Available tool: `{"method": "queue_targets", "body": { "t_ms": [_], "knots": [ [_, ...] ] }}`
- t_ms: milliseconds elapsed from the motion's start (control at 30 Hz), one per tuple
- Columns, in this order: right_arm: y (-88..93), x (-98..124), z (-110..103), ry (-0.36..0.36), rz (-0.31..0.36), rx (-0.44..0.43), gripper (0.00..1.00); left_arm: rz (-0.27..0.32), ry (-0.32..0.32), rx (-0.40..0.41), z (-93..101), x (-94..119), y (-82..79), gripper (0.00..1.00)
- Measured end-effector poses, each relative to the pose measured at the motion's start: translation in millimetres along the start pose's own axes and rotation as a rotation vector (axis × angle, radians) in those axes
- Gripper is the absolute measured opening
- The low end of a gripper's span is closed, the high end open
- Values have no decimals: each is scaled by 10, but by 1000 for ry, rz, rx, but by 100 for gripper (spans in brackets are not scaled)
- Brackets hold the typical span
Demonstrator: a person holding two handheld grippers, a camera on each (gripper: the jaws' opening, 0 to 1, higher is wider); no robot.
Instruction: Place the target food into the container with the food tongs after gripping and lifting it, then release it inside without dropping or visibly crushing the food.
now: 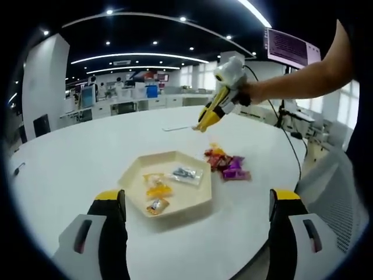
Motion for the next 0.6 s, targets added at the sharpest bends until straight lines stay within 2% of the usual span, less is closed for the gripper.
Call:
{"method": "queue_targets", "body": {
  "t_ms": [367,600],
  "knots": [
    [-344,1,-323,-40,41,54,20,13,-6,-4,0,14,-35,98],
    [-571,-83,-548,-73,58,79,20,18,-12,-11,-5,22,-40,98]
  ]
}}
Point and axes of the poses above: the point that each gripper's makers call its tool centre point, and the gripper's own axes: x roughly backward along the fingers, z roughly to its right, y roughly out of its underside, the point moved 5 cm from there along x, roughly backward along the fingers, and after that the axes turned 8 degrees about -x, right-handed, at the moved point
